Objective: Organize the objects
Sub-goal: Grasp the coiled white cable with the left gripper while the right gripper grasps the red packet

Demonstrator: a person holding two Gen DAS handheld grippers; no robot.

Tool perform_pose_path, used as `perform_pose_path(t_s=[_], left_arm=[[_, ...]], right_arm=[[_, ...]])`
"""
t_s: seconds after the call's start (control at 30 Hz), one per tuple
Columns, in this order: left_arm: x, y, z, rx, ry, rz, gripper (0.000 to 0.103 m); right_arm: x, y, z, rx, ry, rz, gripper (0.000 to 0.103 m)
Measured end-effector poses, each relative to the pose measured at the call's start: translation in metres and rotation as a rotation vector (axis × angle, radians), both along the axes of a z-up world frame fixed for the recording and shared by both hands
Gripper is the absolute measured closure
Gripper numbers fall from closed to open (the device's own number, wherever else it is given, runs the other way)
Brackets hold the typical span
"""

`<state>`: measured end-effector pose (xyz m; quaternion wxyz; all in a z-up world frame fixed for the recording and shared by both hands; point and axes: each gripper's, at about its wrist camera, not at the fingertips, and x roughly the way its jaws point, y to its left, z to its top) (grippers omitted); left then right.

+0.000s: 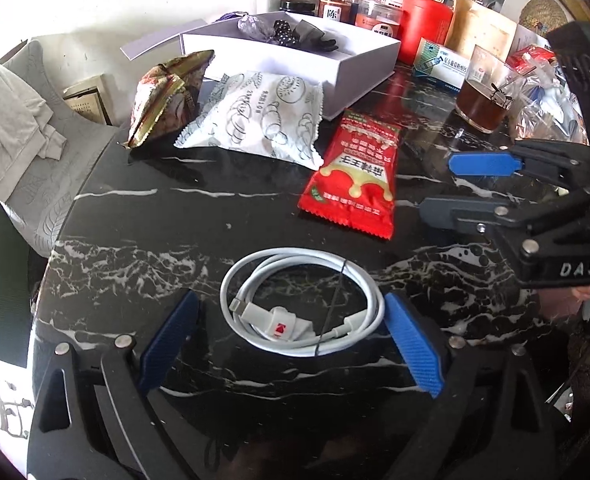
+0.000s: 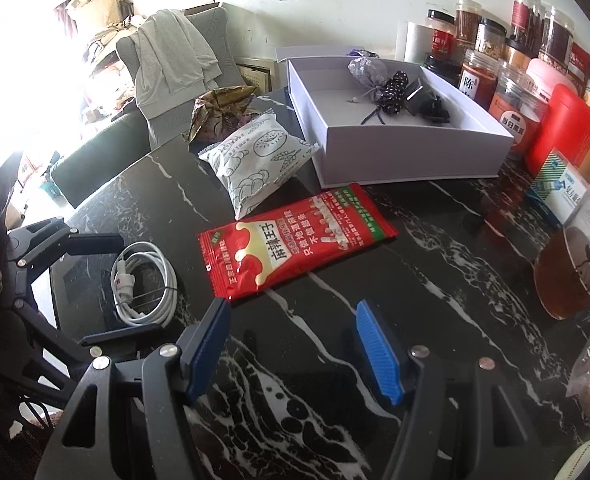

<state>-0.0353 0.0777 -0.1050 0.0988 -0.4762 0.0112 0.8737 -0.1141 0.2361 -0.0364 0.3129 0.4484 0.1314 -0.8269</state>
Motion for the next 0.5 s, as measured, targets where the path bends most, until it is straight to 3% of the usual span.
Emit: perform_pose_path(t_s=[0.5], left_arm=[[-0.009, -0.058, 0.0, 0.005, 0.012, 0.101, 0.011]], right_arm=[[-0.041, -0.022, -0.008, -0.055, -0.067, -0.141, 0.031]])
